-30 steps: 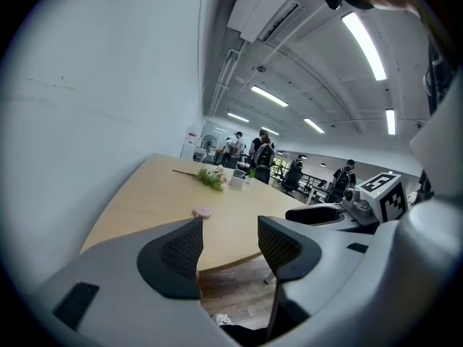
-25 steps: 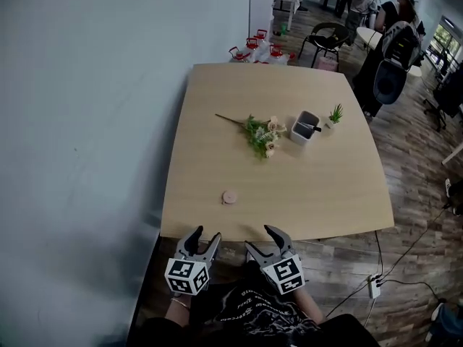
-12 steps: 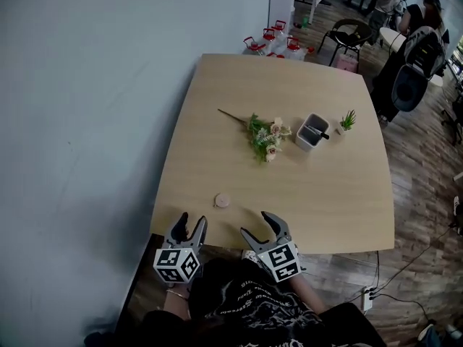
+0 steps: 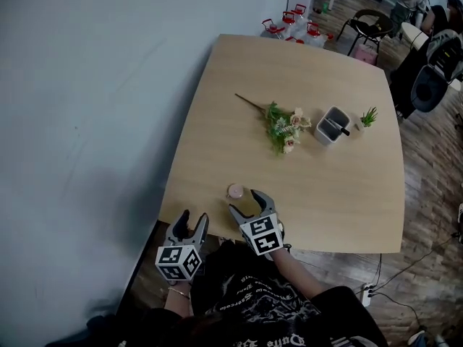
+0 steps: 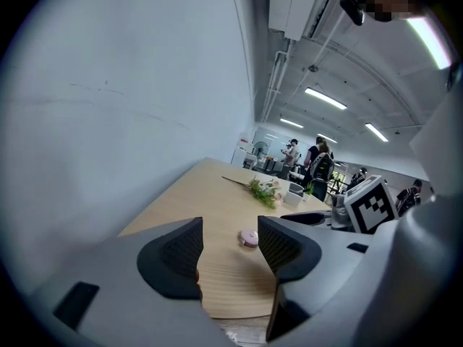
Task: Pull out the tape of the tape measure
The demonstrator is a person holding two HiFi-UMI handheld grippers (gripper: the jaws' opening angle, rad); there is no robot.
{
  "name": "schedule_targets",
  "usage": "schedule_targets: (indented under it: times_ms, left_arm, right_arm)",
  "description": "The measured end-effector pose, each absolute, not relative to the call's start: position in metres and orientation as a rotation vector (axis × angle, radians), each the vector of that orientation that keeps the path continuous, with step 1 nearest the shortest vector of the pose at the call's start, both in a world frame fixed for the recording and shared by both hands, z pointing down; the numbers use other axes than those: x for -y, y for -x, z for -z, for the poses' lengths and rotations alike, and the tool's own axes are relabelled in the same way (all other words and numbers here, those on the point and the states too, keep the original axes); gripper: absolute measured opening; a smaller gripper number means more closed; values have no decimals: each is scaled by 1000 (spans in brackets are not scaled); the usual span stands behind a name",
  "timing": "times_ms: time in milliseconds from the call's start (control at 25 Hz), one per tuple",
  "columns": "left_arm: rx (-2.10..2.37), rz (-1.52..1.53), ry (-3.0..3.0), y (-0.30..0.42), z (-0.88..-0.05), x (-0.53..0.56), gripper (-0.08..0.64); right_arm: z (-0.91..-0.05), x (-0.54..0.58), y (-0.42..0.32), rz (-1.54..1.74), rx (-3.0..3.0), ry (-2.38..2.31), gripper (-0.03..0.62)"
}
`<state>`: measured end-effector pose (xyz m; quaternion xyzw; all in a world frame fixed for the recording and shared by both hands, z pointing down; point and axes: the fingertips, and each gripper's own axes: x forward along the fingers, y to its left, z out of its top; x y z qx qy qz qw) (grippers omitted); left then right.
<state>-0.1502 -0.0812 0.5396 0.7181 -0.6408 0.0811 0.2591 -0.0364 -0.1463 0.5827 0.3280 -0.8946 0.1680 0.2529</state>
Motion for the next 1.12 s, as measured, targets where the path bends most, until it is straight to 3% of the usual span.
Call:
schedule_targets:
  times_ms: [800, 920, 1120]
  left_arm:
    - [1734, -373, -1945, 185, -551, 80, 242]
    - [1722, -355, -1948, 186, -551, 81, 242]
    - [1672, -307, -1963, 178, -552, 82, 242]
  right_arm:
    - [-647, 173, 77, -440, 2133, -939, 321]
    - [-647, 173, 77, -463, 2140, -933, 277]
    - [-647, 173, 75, -463, 2137, -895, 273]
